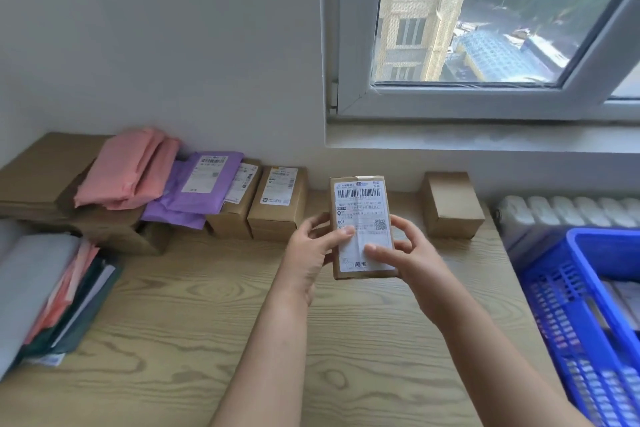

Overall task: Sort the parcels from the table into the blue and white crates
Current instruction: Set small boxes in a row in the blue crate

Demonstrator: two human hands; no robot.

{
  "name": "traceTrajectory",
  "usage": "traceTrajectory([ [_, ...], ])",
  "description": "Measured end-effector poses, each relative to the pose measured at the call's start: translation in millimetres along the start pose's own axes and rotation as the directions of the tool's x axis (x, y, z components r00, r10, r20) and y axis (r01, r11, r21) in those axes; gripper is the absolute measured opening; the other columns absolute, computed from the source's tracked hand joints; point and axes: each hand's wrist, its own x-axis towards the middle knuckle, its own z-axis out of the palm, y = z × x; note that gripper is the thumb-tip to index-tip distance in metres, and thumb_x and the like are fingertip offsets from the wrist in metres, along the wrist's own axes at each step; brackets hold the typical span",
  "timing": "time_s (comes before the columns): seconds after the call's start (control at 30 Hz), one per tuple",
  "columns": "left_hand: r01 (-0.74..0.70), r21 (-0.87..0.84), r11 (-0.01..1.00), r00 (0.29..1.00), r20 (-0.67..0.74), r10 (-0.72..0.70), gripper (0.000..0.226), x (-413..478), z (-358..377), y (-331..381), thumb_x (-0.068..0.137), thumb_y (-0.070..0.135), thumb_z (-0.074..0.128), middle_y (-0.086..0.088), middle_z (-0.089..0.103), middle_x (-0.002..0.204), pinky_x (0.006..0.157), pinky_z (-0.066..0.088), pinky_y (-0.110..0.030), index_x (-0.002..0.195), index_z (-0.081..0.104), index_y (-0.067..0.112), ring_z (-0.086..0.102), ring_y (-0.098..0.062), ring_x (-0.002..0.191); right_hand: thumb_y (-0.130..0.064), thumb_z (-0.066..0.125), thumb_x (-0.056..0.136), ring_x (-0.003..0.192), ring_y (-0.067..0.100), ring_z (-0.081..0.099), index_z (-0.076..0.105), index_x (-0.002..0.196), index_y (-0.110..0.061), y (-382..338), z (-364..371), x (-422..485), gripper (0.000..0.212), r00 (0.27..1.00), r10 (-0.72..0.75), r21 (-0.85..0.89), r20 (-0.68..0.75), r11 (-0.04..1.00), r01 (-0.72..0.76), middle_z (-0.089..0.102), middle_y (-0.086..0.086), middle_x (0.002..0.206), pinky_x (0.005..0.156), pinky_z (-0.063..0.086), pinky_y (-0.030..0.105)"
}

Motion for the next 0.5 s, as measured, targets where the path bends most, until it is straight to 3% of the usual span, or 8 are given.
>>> traceTrajectory([
  [0.13,-0.037,0.037,0.999,0.999,-0.003,0.037,0.051,-3,-11,10,0.077,0.012,0.082,-0.003,0.075,0.108,0.078,0.057,-0.034,0.122,0.06,0.013,0.073,-0.022,0.098,-0.038,0.092,0.046,0.104,0.028,0.07,0.056,0.122,-0.043,-4,11,-3,0.084,0.999,-0.032,0.012,-0.006,0.999,0.032,0.071,0.01,0.114,0.103,0.048,0.053],
  [0.5,-0.087,0.068,0.994,0.992,0.092,0.081,0.05,-8,-42,30,0.078,0.01,0.08,-0.008,0.074,0.112,0.084,0.059,-0.038,0.123,0.058,0.013,0.072,-0.024,0.101,-0.024,0.088,0.059,0.101,0.028,0.072,0.053,0.129,-0.035,-12,40,-12,0.079,0.994,-0.11,0.017,0.0,0.994,0.11,0.069,0.015,0.117,0.097,0.053,0.05],
])
